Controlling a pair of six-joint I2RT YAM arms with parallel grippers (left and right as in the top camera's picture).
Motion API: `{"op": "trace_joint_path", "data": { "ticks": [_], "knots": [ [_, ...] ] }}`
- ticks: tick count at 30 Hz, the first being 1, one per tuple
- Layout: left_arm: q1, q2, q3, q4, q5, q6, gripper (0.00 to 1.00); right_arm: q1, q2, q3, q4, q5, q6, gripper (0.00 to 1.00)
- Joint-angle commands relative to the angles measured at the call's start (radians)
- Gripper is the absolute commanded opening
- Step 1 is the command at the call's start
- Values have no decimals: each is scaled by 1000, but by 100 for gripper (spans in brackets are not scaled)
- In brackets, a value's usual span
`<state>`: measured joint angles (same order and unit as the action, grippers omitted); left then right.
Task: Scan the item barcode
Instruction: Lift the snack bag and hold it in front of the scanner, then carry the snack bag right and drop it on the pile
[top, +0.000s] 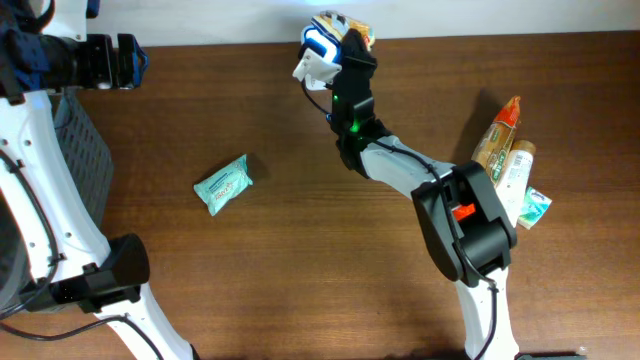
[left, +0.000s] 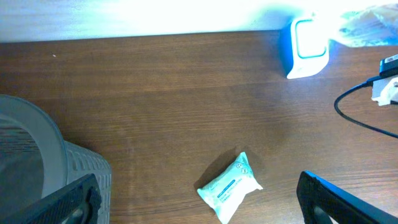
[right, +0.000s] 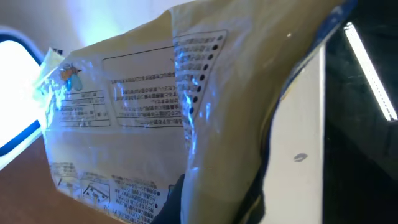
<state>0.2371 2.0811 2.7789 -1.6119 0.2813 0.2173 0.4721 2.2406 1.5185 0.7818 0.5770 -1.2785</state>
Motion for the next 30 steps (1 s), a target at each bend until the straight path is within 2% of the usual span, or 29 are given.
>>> {"op": "trace_joint_path", "data": {
  "ticks": [1,6,12,28,30],
  "knots": [
    [2,-10,3,1,8,6,99,-5,-6,21,57,-53,-16,4],
    [2,-10,3,1,8,6,99,-53,-4,31,56,-148,-15,4],
    [2,-10,3,1,8,6,99,-68,42,126,21,-178,4,4],
    [2,-10,3,1,8,6,99,-66,31,126,-16,-174,8,4],
    [2,-10,3,1,8,5,99,-66,-10,125,-17,-153,56,4]
  ]
}}
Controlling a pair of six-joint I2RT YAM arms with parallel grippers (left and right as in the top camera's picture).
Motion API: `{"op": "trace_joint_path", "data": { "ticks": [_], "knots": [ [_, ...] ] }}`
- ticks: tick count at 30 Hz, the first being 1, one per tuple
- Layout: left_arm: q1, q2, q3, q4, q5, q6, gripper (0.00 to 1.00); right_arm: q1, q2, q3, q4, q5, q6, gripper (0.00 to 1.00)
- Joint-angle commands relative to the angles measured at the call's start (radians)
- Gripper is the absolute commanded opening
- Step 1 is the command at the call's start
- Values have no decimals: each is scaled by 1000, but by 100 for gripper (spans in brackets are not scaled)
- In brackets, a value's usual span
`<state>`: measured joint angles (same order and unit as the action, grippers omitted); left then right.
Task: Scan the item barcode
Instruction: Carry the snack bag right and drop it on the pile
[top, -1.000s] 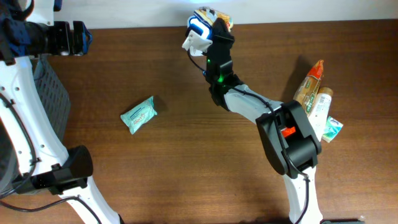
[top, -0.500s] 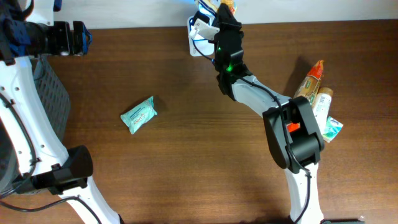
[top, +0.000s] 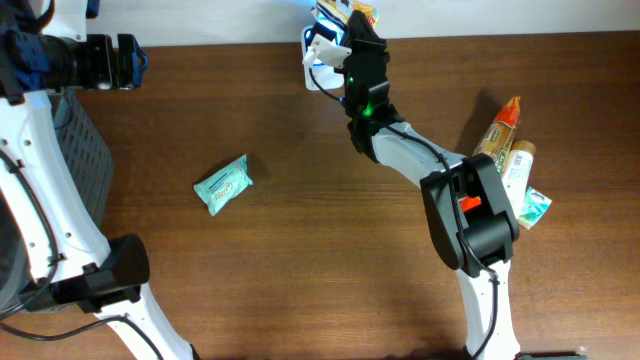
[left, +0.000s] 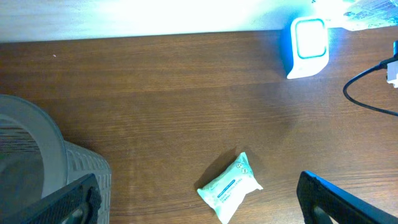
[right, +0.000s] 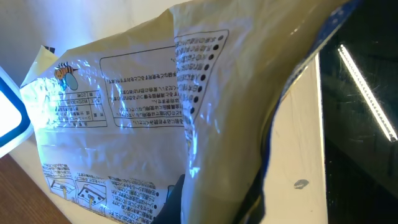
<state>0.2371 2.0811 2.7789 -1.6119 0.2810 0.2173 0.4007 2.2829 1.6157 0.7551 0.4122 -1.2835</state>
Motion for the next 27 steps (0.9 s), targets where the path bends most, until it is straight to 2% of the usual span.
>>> {"op": "trace_joint_path", "data": {
  "ticks": [1,3,5,8,9,12,13,16,19,24,27],
  "knots": [
    [2,-10,3,1,8,5,99,5,-94,28,-12,37,119,4],
    [4,-10,3,1,8,6,99,2,-178,28,-152,45,251,4],
    [3,-10,3,1,8,5,99,-7,-319,28,-417,42,505,4],
    [3,-10,3,1,8,6,99,-29,-546,28,-764,-27,977,4],
    [3,-10,3,1,8,6,99,-41,-603,28,-846,-51,1087,4],
    [3,-10,3,1,8,6,99,-159,-832,28,-1234,-188,1423,4],
    [3,-10,3,1,8,6,99,-206,-877,28,-1323,-223,1489,4],
    [3,-10,3,1,8,5,99,-477,-964,28,-1593,-402,1563,4],
    [3,-10,3,1,8,6,99,-725,-912,-6,-1745,-559,1562,4],
    [3,-10,3,1,8,6,99,-914,-691,-106,-1747,-798,1497,4],
    [3,-10,3,2,8,5,99,-949,-562,-108,-1752,-804,1497,4]
  ]
}}
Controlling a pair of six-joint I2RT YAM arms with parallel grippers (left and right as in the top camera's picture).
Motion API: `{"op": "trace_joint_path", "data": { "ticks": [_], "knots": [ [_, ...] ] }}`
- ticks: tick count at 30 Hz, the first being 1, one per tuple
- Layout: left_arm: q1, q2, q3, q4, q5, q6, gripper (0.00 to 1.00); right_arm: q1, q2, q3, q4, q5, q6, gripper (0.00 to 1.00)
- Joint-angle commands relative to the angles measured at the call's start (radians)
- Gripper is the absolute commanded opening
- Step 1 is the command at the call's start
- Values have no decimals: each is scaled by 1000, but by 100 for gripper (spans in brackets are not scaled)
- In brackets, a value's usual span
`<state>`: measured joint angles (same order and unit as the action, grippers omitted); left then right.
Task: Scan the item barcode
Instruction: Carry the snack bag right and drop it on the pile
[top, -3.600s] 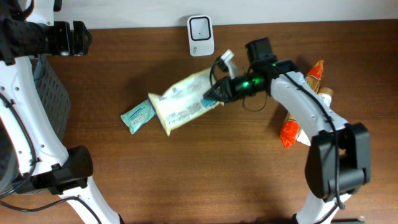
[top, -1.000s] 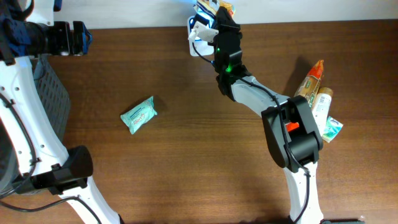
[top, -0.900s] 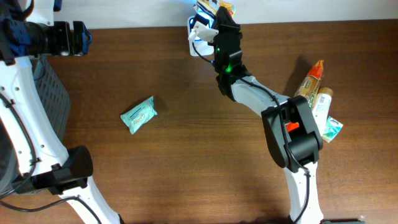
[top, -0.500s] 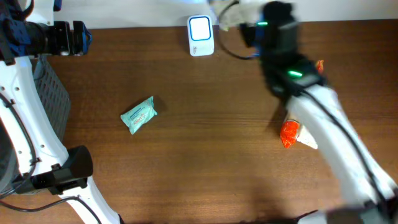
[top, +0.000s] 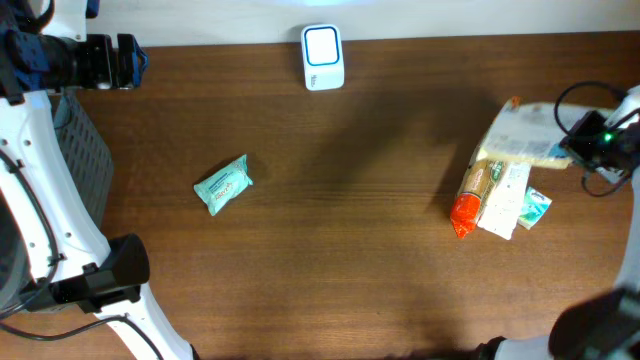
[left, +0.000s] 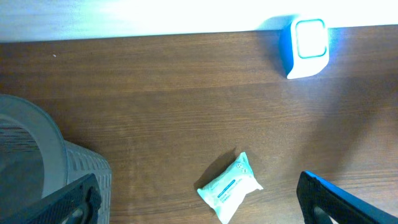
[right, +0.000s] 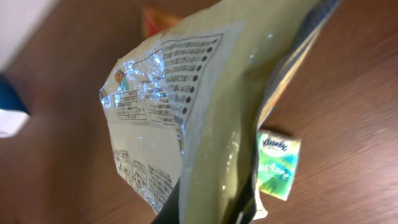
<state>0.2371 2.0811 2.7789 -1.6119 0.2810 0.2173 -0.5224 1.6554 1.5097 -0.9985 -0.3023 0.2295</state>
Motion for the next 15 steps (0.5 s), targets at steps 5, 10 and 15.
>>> {"op": "trace_joint_path", "data": {
  "ticks": [5,10,15],
  "knots": [
    [3,-10,3,1,8,6,99,-116,98,26,-46,28,-16,57],
    [3,-10,3,1,8,6,99,-113,97,202,-217,12,-90,72],
    [3,-10,3,1,8,6,99,173,103,261,-209,-236,-173,72]
  ]
}}
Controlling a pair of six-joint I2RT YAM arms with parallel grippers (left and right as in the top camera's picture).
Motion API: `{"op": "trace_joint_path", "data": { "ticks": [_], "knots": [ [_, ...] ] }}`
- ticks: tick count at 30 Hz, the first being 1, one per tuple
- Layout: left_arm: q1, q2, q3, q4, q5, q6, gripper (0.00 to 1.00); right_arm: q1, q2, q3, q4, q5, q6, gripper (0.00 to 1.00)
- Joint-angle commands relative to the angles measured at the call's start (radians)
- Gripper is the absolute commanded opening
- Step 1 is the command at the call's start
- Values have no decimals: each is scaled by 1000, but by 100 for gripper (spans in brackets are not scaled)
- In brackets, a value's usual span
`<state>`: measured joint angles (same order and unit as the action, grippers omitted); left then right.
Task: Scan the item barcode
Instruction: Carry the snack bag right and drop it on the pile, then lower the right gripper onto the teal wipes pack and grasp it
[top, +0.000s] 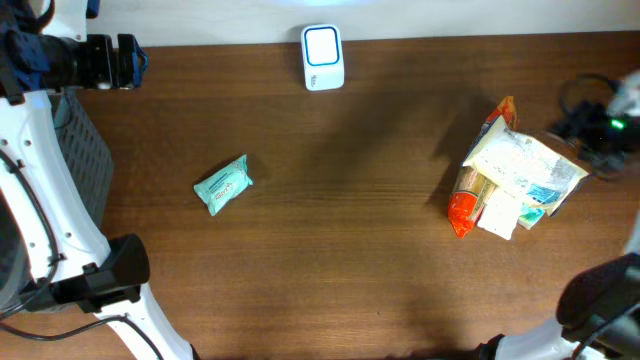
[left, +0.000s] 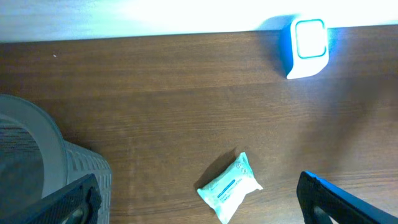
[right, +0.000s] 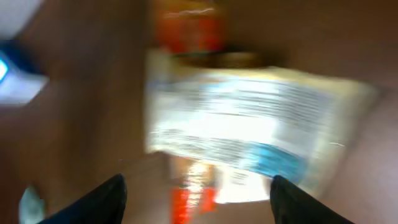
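The white-and-blue barcode scanner (top: 322, 45) stands at the table's far edge, also seen as the scanner (left: 306, 46) in the left wrist view. A cream printed bag (top: 523, 167) lies on top of the pile at the right; the right wrist view shows the bag (right: 249, 121) blurred. My right gripper (top: 585, 135) is just right of it, open and empty (right: 199, 202). A teal packet (top: 224, 184) lies left of centre. My left gripper (top: 110, 60) hangs at the far left, open (left: 199, 208), with the teal packet (left: 230, 186) below it.
Under the cream bag lie an orange packet (top: 466, 200) and other packets. A grey basket (top: 85, 170) stands at the left edge, its rim (left: 37, 162) showing in the left wrist view.
My right gripper held the cream bag over the pile at the right. Now the bag lies on the pile and the gripper is open, slightly further right. The left arm has not moved.
My right gripper held the cream bag up against the scanner, and a second later still held it there, a little further back. Then it held the bag over the pile at the right. Now the bag rests on that pile, let go.
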<state>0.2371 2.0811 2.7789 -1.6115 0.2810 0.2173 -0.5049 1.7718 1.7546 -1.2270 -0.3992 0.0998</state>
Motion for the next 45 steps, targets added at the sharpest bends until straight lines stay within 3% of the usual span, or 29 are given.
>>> {"op": "trace_joint_path", "data": {
  "ticks": [1,7,11,15,19,22,24,27,28,29,34,38,42,45],
  "knots": [
    [3,-10,3,1,8,6,99,226,-10,16,45,-151,-40,72],
    [3,-10,3,1,8,6,99,764,102,16,385,-147,79,68],
    [3,-10,3,1,8,5,99,1006,291,16,642,-148,126,68],
    [3,-10,3,1,8,6,99,1153,444,16,804,-143,132,69],
    [3,-10,3,1,8,6,99,1202,542,16,874,-87,204,66],
    [3,-10,3,1,8,6,99,1204,573,16,901,-86,209,51],
    [3,-10,3,1,8,6,99,1204,582,16,902,-34,209,48],
    [3,-10,3,1,8,5,99,1200,584,16,924,18,209,50],
    [3,-10,3,1,8,5,99,1195,583,19,948,-20,209,59],
    [3,-10,3,1,8,6,99,1184,579,29,964,-66,211,62],
    [3,-10,3,1,8,5,99,1199,580,45,955,-73,280,61],
    [3,-10,3,1,8,6,99,1287,580,45,1026,-107,205,55],
    [3,-10,3,1,8,5,99,1358,596,42,1003,98,135,55],
    [3,-10,3,1,8,6,99,1366,615,38,978,126,136,55]
  ]
}}
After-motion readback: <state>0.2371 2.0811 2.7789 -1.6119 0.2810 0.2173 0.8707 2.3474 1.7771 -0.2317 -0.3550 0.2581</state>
